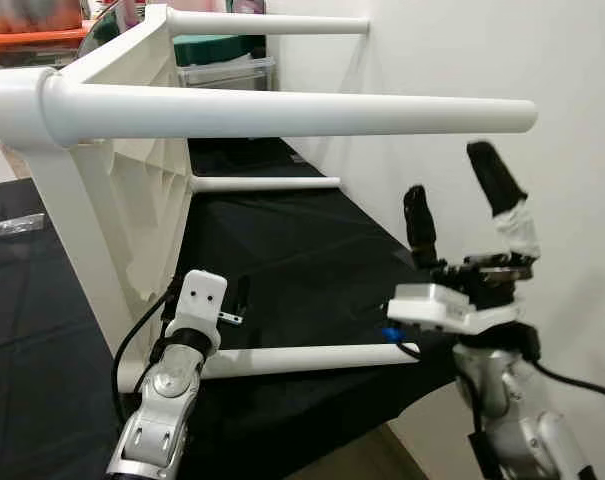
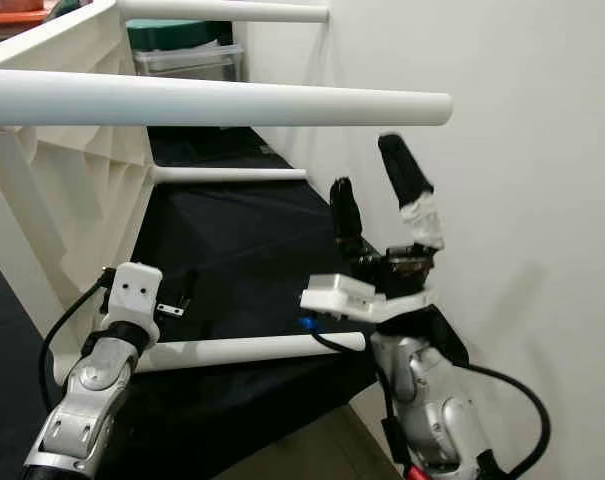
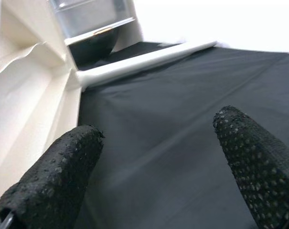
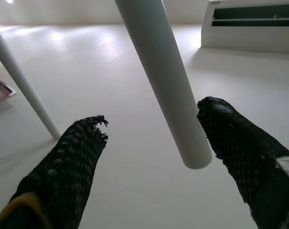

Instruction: Building children table

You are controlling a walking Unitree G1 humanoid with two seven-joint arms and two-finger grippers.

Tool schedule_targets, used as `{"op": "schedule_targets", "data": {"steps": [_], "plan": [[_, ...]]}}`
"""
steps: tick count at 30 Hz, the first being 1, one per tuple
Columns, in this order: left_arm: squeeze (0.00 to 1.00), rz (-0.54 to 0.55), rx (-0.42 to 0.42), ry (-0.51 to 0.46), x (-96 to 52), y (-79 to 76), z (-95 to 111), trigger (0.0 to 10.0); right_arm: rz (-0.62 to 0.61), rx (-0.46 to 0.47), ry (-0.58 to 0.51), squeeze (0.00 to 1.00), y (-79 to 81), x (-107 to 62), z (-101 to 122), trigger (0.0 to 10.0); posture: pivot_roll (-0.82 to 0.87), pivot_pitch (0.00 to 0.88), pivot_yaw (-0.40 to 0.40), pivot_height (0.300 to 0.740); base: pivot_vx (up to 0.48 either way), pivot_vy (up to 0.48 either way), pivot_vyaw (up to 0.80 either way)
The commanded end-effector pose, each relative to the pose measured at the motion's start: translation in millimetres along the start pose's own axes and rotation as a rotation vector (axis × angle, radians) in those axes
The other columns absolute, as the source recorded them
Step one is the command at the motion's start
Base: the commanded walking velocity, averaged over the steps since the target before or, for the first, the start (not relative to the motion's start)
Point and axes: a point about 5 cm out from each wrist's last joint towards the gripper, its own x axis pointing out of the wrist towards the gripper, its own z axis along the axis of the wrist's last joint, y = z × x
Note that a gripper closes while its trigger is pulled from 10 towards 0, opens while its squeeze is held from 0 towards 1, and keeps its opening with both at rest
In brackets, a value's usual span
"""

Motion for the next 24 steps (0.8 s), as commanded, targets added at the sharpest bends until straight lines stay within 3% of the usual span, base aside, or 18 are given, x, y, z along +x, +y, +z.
{"op": "schedule_targets", "data": {"steps": [1, 3, 7, 14, 24], "plan": [[0.0, 0.009, 0.014, 0.003, 1.1, 2.7, -2, 10.0, -0.039, -0.002, -0.012, 0.0, -4.0, 7.6, 0, 10.0, 0.04, 0.028, -0.005, 0.74, 0.0, 0.0, 0.0], [0.0, 0.009, 0.014, 0.003, 1.1, 2.7, -2, 10.0, -0.039, -0.002, -0.012, 0.0, -4.0, 7.6, 0, 10.0, 0.04, 0.028, -0.005, 0.74, 0.0, 0.0, 0.0], [0.0, 0.022, 0.025, 0.0, 4.6, 5.4, 0, 10.0, -0.095, -0.036, -0.022, 0.0, -11.0, 31.1, -3, 10.0, 0.04, 0.019, -0.01, 0.74, 0.0, 0.0, 0.0], [0.0, 0.038, 0.022, -0.003, 3.9, 7.8, -1, 10.0, -0.125, -0.051, -0.035, 0.0, -9.0, 37.8, -3, 10.0, 0.04, 0.02, -0.015, 0.74, 0.0, 0.0, 0.0], [0.0, 0.182, -0.019, 0.026, -2.0, 26.5, -7, 10.0, -0.118, -0.036, -0.071, 0.0, -1.7, 60.8, -4, 10.0, 0.04, 0.029, -0.026, 0.74, 0.0, 0.0, 0.0]]}}
